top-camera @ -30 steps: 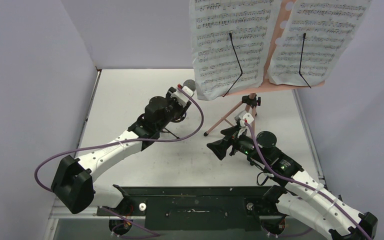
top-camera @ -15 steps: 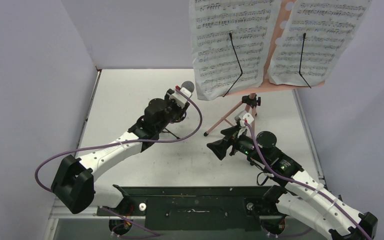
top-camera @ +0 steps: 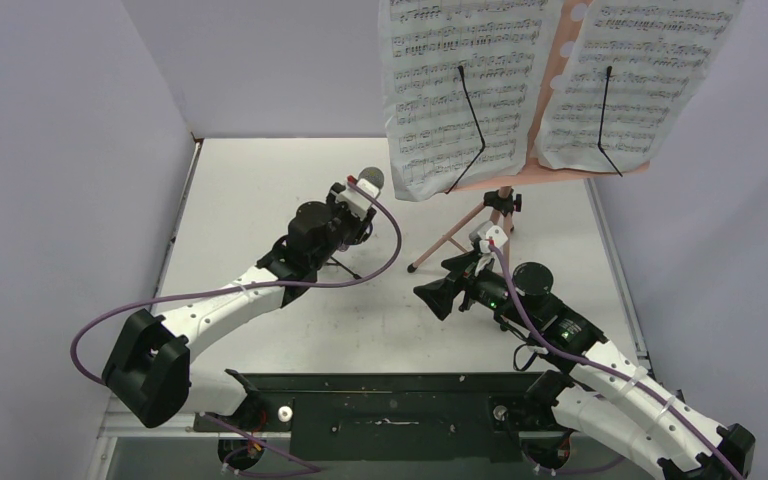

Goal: Set up the instrument practice props

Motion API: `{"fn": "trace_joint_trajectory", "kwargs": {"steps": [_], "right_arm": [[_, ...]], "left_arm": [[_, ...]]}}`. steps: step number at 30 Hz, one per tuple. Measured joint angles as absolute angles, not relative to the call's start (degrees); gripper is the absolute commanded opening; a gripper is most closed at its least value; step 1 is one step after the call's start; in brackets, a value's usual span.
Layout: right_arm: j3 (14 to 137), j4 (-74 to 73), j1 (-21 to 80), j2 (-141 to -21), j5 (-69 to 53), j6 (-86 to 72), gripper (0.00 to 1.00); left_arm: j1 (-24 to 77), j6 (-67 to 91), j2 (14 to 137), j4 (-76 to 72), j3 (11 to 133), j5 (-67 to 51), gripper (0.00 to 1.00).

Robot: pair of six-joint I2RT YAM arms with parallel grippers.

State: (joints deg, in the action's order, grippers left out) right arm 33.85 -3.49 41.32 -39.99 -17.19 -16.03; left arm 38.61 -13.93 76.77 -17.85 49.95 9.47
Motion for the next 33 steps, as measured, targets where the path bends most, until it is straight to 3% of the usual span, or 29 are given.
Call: {"fn": "trace_joint_trajectory", "kwargs": {"steps": [21,23,28,33], "right_arm": [[33.85,-3.46,41.30,-40.93,-17.17,-16.03,0.90],[33.85,-3.46,41.30,-41.01,-17.17,-16.05,0.90],[33.85,-3.40,41.30,-41.56,-17.19,-16.03,0.90],[33.85,-2.96,41.30,-42.04,-17.19,-16.05,0.90]], "left_arm": [[38.61,-12.93,76.77,-20.18,46.54,11.40,0.00],[38.61,-12.73,76.77,-20.36,46.24,11.62,0.09],[38.61,-12.56,76.73,-20.73,46.00,11.77,0.52],[38.50,-11.79,75.90,-18.79,46.00,11.40,0.69]]}}
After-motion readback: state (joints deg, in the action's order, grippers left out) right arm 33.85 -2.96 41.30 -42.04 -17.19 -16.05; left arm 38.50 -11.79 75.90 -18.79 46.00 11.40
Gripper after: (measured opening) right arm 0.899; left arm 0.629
